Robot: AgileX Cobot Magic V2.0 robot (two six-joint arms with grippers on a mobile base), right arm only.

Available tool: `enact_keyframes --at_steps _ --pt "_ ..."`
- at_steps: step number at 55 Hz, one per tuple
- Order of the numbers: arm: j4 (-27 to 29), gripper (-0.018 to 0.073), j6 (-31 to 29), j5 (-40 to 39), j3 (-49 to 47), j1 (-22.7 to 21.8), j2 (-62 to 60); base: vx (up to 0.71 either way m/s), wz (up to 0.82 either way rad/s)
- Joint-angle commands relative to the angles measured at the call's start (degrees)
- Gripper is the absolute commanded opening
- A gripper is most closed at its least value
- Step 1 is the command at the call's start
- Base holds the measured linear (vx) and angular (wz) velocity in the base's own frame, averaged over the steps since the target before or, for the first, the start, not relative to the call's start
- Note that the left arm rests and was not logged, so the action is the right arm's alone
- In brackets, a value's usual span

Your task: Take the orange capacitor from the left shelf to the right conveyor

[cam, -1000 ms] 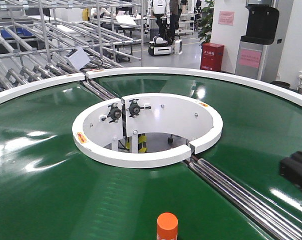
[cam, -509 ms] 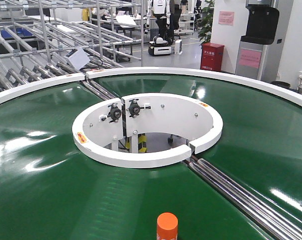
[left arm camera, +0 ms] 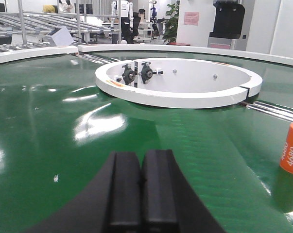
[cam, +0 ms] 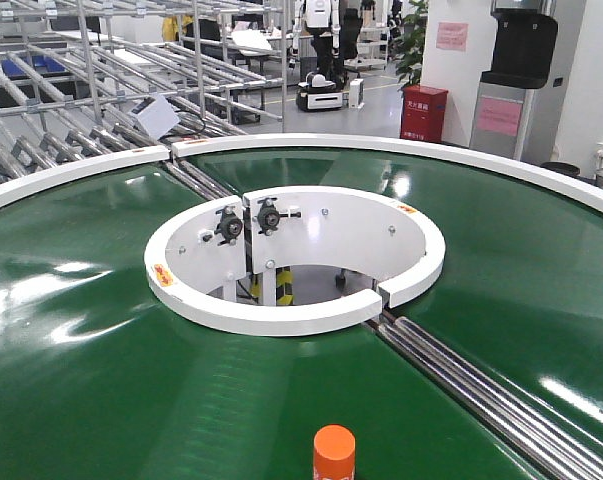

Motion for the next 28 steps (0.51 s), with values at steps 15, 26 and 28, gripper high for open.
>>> enact_keyframes --at_steps 15,26,28 --pt "-0.23 -0.0011 0.07 7.34 0.7 -0.18 -0.94 0.0 0.0" --pt "-0.23 -0.0011 0.07 7.34 0.7 -0.18 -0.94 0.0 0.0" --pt "-0.23 -0.0011 0.07 7.34 0.7 -0.18 -0.94 0.0 0.0"
